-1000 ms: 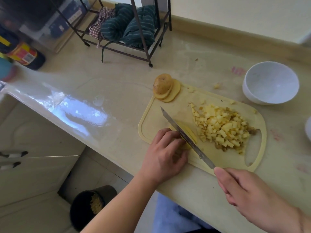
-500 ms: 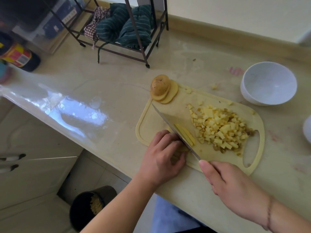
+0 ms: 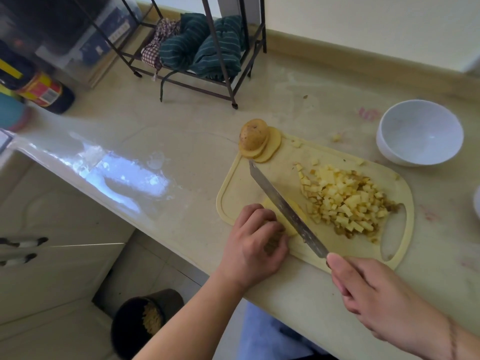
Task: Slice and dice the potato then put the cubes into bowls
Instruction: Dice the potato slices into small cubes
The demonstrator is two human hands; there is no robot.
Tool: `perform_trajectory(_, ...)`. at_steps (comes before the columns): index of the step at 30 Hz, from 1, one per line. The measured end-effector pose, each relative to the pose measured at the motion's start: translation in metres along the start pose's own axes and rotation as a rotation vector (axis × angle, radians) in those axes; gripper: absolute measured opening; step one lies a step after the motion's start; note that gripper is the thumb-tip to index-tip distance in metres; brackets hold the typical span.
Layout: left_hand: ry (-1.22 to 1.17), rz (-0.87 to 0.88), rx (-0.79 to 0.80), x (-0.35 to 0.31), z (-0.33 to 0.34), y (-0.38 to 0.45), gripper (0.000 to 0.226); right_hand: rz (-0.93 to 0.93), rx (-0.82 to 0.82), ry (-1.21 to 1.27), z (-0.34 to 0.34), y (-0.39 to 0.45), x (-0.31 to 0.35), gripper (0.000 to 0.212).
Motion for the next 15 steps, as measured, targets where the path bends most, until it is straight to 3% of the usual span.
perform_trajectory(15,-0.017,-0.014,0.047,0.002,0.003,0.002,0.011,-0.035,-0.085,-0.108,-0.011,-0.015,-0.027,0.085)
Point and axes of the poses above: each hand's wrist, its own y-axis towards the middle knuckle, its own z-axis out of the palm, x = y × z, the point moved 9 cm from there along y, towards the middle knuckle, and after that the axes turned 15 degrees about y, right-handed, at the moved point
